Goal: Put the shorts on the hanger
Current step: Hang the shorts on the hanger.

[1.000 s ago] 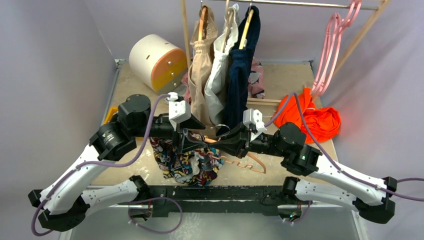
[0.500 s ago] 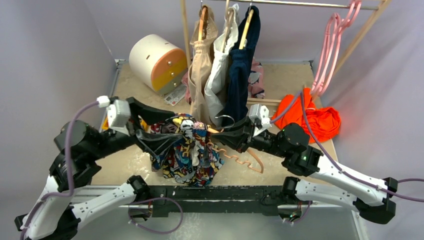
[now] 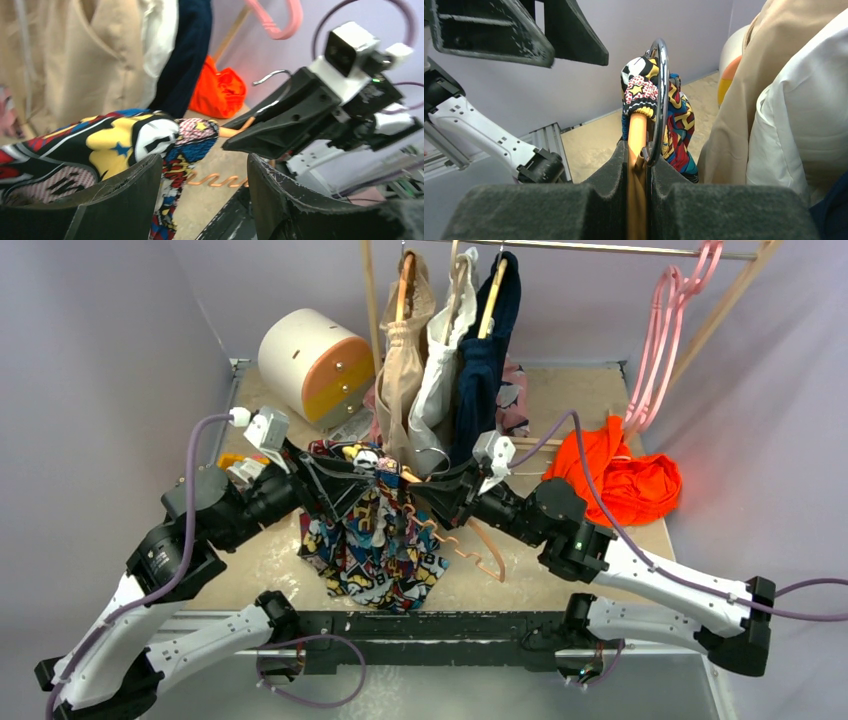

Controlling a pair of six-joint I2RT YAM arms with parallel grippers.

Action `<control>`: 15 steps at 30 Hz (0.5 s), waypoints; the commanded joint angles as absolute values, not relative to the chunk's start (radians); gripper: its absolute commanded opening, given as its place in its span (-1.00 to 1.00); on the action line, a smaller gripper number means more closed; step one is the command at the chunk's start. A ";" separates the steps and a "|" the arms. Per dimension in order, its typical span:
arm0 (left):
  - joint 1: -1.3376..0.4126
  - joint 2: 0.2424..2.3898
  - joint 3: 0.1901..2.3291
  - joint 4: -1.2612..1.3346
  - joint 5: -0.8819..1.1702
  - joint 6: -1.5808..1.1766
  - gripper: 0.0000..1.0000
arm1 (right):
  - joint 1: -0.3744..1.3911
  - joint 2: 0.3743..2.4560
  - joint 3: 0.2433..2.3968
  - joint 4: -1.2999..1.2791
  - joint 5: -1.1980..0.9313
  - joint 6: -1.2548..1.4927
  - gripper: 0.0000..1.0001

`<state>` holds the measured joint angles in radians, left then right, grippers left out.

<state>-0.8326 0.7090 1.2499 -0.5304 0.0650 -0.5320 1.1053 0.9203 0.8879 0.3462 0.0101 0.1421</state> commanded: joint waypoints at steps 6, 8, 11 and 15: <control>-0.836 0.710 1.236 -0.618 -0.175 -0.462 0.21 | 1.108 0.950 0.993 0.536 0.087 0.170 -1.00; -0.836 0.718 1.227 -0.616 -0.165 -0.454 0.21 | 1.108 0.963 1.002 0.540 0.093 0.173 -1.00; -0.836 0.721 1.211 -0.608 -0.138 -0.444 0.20 | 1.108 0.983 1.014 0.544 0.104 0.177 -1.00; -0.836 0.705 1.176 -0.587 -0.109 -0.427 0.29 | 1.108 1.013 1.029 0.554 0.106 0.186 -1.00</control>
<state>-0.8326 0.7155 1.2015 -0.6231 -0.1310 -0.4667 1.1053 1.0061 0.9531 0.4004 0.0742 0.1673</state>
